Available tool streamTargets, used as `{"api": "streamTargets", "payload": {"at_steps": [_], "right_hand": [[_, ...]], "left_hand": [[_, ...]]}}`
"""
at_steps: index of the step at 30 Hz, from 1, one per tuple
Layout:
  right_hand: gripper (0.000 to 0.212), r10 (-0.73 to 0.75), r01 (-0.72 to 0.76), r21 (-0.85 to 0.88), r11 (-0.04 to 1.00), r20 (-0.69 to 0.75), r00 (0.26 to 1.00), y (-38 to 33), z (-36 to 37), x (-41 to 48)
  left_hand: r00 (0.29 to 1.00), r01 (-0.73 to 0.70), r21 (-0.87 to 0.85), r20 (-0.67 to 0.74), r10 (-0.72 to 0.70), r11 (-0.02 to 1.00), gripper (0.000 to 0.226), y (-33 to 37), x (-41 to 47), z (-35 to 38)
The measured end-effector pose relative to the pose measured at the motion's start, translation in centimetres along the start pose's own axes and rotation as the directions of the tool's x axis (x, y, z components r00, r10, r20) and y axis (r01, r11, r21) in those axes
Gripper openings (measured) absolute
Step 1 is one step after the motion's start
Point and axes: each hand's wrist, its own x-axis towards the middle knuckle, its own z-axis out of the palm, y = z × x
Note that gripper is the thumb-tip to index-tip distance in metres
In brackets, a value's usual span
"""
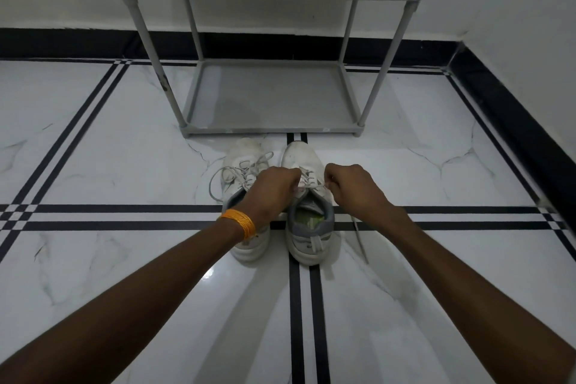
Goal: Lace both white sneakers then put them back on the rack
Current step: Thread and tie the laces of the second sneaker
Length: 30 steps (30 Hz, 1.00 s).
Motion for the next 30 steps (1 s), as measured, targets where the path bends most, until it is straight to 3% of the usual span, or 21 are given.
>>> {"api": "streamTargets", "payload": {"at_steps": [4,16,19,23,25,27,30], "right_hand": [[0.014,-0.032,0.054,-0.246,0.968,0.091,0.995,-0.1,0.5,-1.3],[0.01,0.063,-0.051,-0.151,0.987,0.078,0.995,0.9,1.9,-1.9],[0.013,0.155,-0.151,-0.052,0.987,0.094,0.983,1.1,2.1,-1.6],[0.015,0.205,-0.264,0.189,0.946,0.281,0.938,1.3,-0.5,-1.4],[0.015,0.167,-0.307,0.423,0.852,0.338,0.926,1.1,-2.4,-1.8],[0.014,0.155,-0.354,0.631,0.69,0.349,0.924,0.8,-3.4,-2.2],[0.019,0.153,-0.347,0.802,0.486,0.313,0.937,0.3,-3.0,-2.3]], "left_hand": [[0.996,-0.084,0.138,0.026,0.081,0.987,0.007,-0.3,-0.4,-0.7],[0.993,-0.073,0.273,0.109,0.045,0.959,0.023,0.1,-0.6,0.2],[0.994,-0.078,0.26,0.089,0.056,0.963,0.023,-0.1,-1.0,0.3],[0.997,-0.039,0.235,0.068,0.024,0.971,0.016,-0.1,-1.2,0.3],[0.998,0.007,0.232,0.052,-0.019,0.973,0.013,-0.3,-1.2,0.2],[0.998,0.046,0.223,0.04,-0.056,0.974,0.01,-0.7,-1.3,0.0],[0.996,0.091,0.177,0.01,-0.094,0.98,0.012,-1.3,-1.3,-0.4]]}}
